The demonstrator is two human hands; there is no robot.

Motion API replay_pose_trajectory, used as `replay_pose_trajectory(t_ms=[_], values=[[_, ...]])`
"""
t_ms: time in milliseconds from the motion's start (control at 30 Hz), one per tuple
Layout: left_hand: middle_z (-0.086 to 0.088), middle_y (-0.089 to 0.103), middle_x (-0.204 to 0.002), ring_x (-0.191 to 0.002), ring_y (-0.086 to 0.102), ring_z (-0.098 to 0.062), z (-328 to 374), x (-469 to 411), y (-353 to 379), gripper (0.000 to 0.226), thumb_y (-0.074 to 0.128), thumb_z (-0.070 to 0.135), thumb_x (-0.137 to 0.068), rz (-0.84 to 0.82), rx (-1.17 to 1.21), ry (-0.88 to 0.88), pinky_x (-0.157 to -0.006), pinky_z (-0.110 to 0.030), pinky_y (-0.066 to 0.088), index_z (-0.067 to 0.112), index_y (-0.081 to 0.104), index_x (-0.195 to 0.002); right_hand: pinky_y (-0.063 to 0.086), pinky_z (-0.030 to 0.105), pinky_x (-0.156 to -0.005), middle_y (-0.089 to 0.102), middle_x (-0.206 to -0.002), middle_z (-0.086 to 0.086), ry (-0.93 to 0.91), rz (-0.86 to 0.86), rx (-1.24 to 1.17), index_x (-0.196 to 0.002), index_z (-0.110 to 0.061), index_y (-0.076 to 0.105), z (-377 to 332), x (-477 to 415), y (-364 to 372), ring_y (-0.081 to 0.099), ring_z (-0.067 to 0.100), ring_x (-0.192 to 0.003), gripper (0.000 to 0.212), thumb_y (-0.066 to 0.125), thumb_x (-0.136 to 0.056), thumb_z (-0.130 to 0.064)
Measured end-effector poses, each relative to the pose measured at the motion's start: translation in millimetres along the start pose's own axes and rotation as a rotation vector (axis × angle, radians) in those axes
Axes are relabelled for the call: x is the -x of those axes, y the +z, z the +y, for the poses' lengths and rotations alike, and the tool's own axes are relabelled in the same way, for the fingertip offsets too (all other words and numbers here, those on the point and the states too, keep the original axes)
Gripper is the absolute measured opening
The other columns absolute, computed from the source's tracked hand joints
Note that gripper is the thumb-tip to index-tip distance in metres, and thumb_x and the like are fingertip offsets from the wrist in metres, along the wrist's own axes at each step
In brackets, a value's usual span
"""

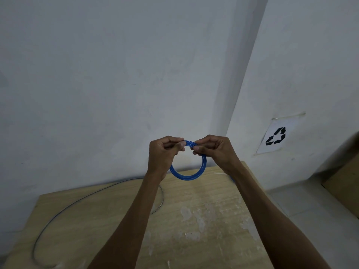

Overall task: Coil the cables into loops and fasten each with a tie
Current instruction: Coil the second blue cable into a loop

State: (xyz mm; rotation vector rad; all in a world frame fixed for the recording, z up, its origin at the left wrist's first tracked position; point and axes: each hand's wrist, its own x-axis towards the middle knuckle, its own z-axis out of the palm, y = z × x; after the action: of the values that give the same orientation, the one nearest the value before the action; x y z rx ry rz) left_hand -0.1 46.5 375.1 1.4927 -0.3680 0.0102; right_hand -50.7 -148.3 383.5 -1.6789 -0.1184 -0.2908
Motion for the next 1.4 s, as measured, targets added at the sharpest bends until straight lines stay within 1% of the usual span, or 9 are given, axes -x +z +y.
replay_pose_trajectory(t_ms=[100,233,367,600,767,900,1000,1167,1400], values=[[-0.005,0.079,-0.081,-0.072,0.072,-0.014,0.0,0.7,-0.1,0.010,0.075,0.006,-0.090,0.000,0.013,-0.013,-0.067,-0.024,0.053,0.011,0.077,-0.098,0.062,0.031,-0.077,0.079,-0.092,0.017,-0.022,0.013,0.001,-0.098,0.001,0.074,0.8,-1.7,2.0,0.078,0.032,-0.082,0.013,0.076,-0.085,-0.001],[0.000,0.076,-0.077,-0.068,0.063,-0.008,-2.3,3.6,-1.2,0.026,0.073,0.010,-0.093,0.000,0.056,-0.053,-0.066,-0.023,0.052,0.013,0.075,-0.118,0.062,0.033,-0.077,0.080,-0.089,0.014,-0.030,0.032,0.015,-0.097,-0.001,0.076,-0.4,-5.0,3.6,0.078,0.032,-0.080,0.012,0.077,-0.084,0.000],[0.002,0.078,-0.079,-0.070,0.065,-0.019,-6.4,2.8,-5.6,0.017,0.070,0.018,-0.096,-0.052,-0.052,-0.013,-0.065,-0.025,0.051,0.013,0.079,-0.110,0.061,0.029,-0.074,0.079,-0.086,0.013,-0.029,0.025,0.058,-0.099,0.004,0.077,1.2,-5.3,1.6,0.078,0.029,-0.077,0.015,0.077,-0.084,-0.001],[-0.007,0.079,-0.083,-0.067,0.070,-0.006,-12.2,7.4,0.5,0.013,0.066,0.011,-0.098,0.016,-0.133,0.113,-0.061,-0.015,0.049,0.001,0.074,-0.101,0.061,0.029,-0.075,0.079,-0.086,0.015,-0.019,0.007,0.074,-0.099,0.003,0.078,1.5,-4.3,5.6,0.077,0.027,-0.074,0.015,0.076,-0.086,-0.003],[-0.001,0.077,-0.079,-0.068,0.072,-0.016,-20.0,11.5,3.8,0.008,0.067,0.010,-0.098,0.142,-0.137,0.137,-0.061,-0.026,0.054,0.007,0.074,-0.093,0.062,0.029,-0.076,0.079,-0.096,0.015,0.042,-0.003,-0.036,-0.108,0.004,0.074,5.0,2.5,16.8,0.077,0.028,-0.079,0.020,0.071,-0.091,-0.005],[-0.002,0.077,-0.075,-0.053,0.057,-0.004,-25.1,25.4,-7.0,0.011,0.066,0.007,-0.097,0.159,-0.068,0.040,-0.053,-0.018,0.045,0.003,0.075,-0.093,0.063,0.031,-0.080,0.079,-0.096,0.017,0.092,-0.029,-0.103,-0.109,0.005,0.073,12.1,9.9,28.3,0.078,0.033,-0.085,0.020,0.071,-0.090,0.002],[-0.006,0.076,-0.075,-0.048,0.044,-0.006,-34.4,44.5,-22.8,0.012,0.066,0.006,-0.098,0.166,0.033,-0.077,-0.050,-0.019,0.039,-0.002,0.074,-0.096,0.063,0.029,-0.077,0.079,-0.095,0.017,0.142,-0.066,-0.133,-0.110,0.006,0.073,20.1,18.5,44.3,0.078,0.032,-0.084,0.021,0.071,-0.089,0.004],[-0.015,0.076,-0.079,-0.051,0.056,0.000,-55.7,77.1,-50.6,0.012,0.067,0.008,-0.097,0.256,-0.018,-0.144,-0.058,-0.015,0.042,-0.001,0.074,-0.095,0.061,0.032,-0.087,0.078,-0.106,0.017,0.261,-0.133,-0.195,-0.118,0.001,0.072,45.8,43.9,79.1,0.077,0.034,-0.096,0.027,0.071,-0.091,-0.001],[-0.016,0.075,-0.078,-0.051,0.058,0.001,-91.1,120.9,-91.2,0.011,0.067,0.005,-0.096,0.263,-0.069,-0.225,-0.057,-0.015,0.043,-0.003,0.074,-0.094,0.062,0.036,-0.088,0.077,-0.102,0.021,0.353,-0.090,-0.278,-0.112,0.002,0.073,86.0,78.9,129.3,0.077,0.035,-0.092,0.025,0.073,-0.087,0.003]])
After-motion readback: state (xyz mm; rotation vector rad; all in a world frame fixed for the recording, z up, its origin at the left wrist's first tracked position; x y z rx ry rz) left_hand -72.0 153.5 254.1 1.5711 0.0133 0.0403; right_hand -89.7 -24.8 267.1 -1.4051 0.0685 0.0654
